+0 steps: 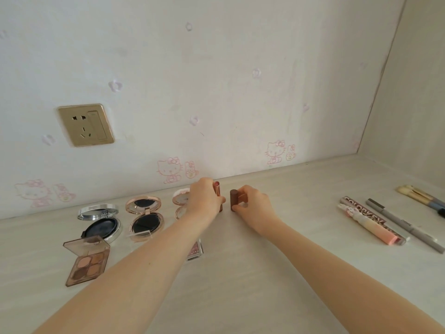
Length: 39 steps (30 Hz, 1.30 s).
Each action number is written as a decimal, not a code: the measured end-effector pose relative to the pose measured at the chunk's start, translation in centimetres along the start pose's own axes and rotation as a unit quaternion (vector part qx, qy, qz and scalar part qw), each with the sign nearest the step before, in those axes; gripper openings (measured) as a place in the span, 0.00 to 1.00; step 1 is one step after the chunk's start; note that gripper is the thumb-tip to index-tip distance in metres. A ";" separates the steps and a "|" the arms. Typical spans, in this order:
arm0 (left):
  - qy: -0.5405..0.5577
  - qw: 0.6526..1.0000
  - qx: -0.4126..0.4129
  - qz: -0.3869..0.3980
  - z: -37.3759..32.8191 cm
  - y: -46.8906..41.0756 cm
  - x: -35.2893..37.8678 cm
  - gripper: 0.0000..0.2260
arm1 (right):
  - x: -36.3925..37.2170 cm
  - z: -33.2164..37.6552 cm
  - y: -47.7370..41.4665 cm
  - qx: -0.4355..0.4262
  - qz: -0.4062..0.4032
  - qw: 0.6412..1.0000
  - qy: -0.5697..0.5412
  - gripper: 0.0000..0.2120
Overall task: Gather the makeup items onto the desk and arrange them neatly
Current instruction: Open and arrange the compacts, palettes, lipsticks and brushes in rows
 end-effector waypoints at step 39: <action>-0.127 0.987 0.081 -0.062 -2.4 3.7 -3.6 0.10 | -3.9 -0.9 4.5 -0.078 -0.036 0.981 0.173 0.17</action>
Point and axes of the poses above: each hand's wrist, its own y-axis away from the middle knuckle, its own x-axis out of the palm, z = x × y, the point moved 1 cm from there along -y, towards the middle knuckle, and after that the axes turned 4 degrees about x, right-handed, at the moved point
